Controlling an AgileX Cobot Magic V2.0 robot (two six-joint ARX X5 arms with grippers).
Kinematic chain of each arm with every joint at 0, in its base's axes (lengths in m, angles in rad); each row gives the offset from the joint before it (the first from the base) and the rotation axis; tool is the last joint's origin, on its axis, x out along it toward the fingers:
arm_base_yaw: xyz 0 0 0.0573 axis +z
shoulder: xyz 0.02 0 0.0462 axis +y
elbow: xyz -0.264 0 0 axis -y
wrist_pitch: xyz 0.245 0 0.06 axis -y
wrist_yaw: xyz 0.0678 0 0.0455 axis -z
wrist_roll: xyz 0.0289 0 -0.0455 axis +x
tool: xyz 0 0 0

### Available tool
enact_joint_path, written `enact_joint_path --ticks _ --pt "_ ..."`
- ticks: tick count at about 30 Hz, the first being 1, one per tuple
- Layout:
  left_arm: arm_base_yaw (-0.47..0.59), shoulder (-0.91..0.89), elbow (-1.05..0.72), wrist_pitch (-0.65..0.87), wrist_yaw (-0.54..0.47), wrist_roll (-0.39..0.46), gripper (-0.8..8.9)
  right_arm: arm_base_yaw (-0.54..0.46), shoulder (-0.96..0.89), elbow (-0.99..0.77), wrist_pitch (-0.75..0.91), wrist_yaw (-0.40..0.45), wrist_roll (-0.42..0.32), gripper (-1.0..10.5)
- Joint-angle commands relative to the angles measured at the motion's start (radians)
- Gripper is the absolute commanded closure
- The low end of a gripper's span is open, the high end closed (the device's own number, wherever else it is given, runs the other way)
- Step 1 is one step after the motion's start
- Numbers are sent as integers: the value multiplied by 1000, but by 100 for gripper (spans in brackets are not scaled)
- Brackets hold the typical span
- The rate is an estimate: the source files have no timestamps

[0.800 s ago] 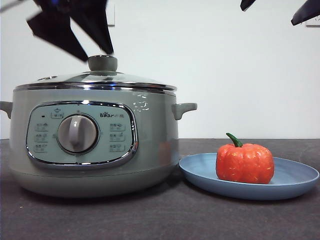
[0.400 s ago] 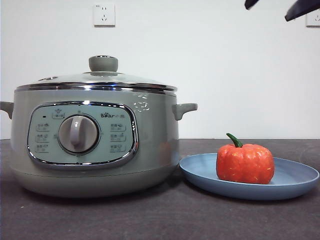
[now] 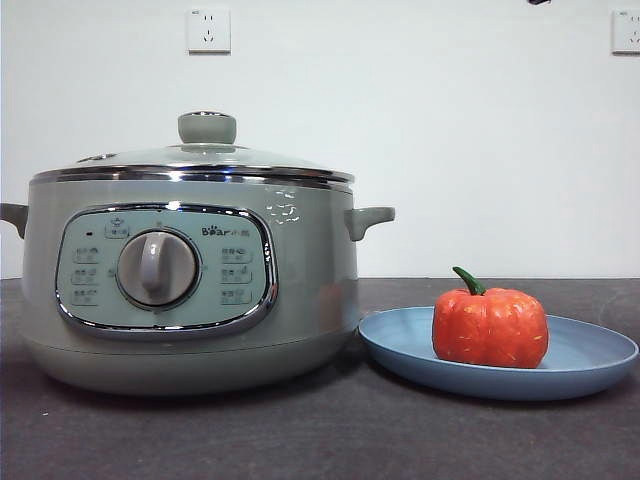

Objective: Take the pumpkin out from the steamer,put the pumpkin in the blue plate,close the lid

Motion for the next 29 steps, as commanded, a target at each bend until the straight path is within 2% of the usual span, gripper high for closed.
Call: enact_joint_path --ticks 1,6,10,29 --pt "0 -95 -134 39 -26 -8 822 3 -66 -100 76 1 -4 958" --pt "0 -259 -292 76 -28 -24 822 2 -186 -241 128 5 8 957" --pt "0 -286 -299 62 -34 -51 817 0 -192 -249 88 46 87 945" --pt "-2 -281 -299 33 -31 -51 817 0 -192 -249 21 59 86 945"
